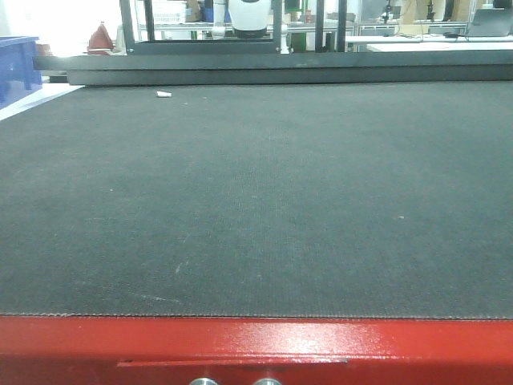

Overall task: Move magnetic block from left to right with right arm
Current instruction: 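Raise the held red cube with the right gripper toward the body, then drive the base away from the table holding the cube in the right gripper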

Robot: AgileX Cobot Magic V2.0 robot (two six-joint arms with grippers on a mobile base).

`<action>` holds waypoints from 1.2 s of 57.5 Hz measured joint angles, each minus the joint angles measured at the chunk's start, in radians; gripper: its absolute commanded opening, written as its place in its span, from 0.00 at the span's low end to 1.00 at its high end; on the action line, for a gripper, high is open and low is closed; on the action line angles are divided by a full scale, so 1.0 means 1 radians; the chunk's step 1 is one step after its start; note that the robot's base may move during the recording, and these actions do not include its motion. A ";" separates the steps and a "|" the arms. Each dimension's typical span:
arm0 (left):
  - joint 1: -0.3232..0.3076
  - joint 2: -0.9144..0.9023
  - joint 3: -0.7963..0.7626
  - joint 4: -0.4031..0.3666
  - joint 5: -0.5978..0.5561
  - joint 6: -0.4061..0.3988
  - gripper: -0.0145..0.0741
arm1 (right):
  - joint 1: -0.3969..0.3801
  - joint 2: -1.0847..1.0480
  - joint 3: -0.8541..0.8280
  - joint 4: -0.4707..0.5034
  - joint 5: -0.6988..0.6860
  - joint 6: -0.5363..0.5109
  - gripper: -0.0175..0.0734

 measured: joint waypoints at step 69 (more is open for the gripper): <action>0.000 0.000 0.000 0.000 0.000 0.000 0.02 | 0.000 0.000 0.000 0.000 0.000 0.000 0.55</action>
